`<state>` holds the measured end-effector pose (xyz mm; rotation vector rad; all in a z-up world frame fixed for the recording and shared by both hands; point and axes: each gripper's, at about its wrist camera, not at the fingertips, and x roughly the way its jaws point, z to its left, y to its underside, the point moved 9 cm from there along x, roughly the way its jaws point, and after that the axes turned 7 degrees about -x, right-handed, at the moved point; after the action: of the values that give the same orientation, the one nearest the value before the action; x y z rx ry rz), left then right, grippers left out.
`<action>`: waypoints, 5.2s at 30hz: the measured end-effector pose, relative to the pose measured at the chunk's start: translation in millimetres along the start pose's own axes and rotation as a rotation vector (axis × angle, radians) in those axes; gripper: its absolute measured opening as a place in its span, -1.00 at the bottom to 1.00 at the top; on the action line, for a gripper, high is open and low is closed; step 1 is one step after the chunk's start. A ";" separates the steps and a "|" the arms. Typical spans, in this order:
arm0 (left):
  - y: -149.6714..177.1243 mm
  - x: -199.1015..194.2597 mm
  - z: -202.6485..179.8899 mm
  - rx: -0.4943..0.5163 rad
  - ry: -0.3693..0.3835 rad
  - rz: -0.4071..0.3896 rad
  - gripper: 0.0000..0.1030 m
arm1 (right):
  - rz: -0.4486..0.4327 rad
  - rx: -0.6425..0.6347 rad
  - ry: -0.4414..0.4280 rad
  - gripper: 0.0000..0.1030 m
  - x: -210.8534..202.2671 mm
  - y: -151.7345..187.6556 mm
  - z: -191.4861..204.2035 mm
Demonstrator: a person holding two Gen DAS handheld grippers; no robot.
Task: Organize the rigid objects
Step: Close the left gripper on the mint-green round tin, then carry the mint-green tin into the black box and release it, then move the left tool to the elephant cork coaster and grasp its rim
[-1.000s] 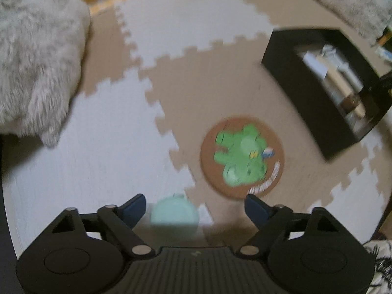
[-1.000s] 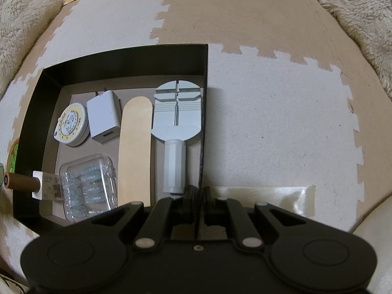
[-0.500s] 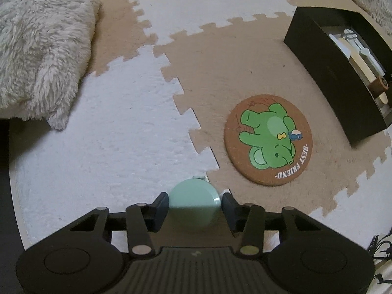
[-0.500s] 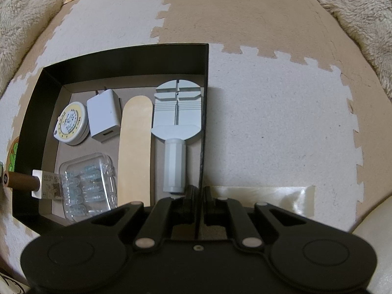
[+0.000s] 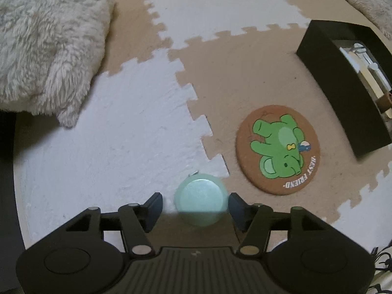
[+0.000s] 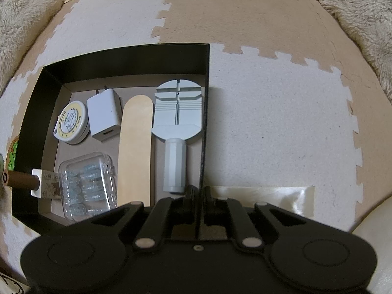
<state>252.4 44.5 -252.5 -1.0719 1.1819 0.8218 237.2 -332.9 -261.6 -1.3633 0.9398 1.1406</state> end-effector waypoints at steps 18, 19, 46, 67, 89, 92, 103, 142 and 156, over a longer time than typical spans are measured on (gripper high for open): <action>-26.0 -45.5 -27.9 -0.040 0.082 -0.259 -0.03 | 0.001 -0.001 0.002 -0.87 0.3 0.3 -0.2; -28.1 -53.5 -33.7 -0.037 0.098 -0.287 -0.03 | 0.001 -0.001 0.002 -0.87 0.2 0.4 -0.9; -116.2 -59.3 -202.3 0.222 0.228 -0.445 -0.03 | 0.004 -0.011 0.005 -0.87 0.7 -0.5 -0.9; -117.3 -47.9 -188.0 0.170 0.239 -0.399 0.41 | 0.006 -0.015 0.008 -0.86 1.0 -0.8 -0.7; -85.1 -93.1 -210.0 0.188 0.308 -0.392 0.91 | 0.006 -0.018 0.011 -0.86 0.9 -1.1 -0.8; -78.5 -99.0 -208.3 0.193 0.305 -0.392 0.97 | 0.007 -0.019 0.011 -0.86 0.8 -1.1 -0.7; -50.6 -111.8 -187.6 0.230 0.276 -0.408 1.00 | 0.007 -0.022 0.013 -0.86 0.5 -1.1 0.1; -30.1 26.9 -87.0 0.132 0.106 -0.056 1.00 | 0.007 -0.025 0.012 -0.85 0.5 -0.8 0.3; -54.4 3.6 -90.0 0.124 0.124 -0.129 0.92 | 0.007 -0.029 0.011 -0.85 0.5 -0.5 0.4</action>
<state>275.9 -58.0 -247.4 -1.0966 1.2369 0.5809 237.7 -332.4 -261.9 -1.3921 0.9391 1.1571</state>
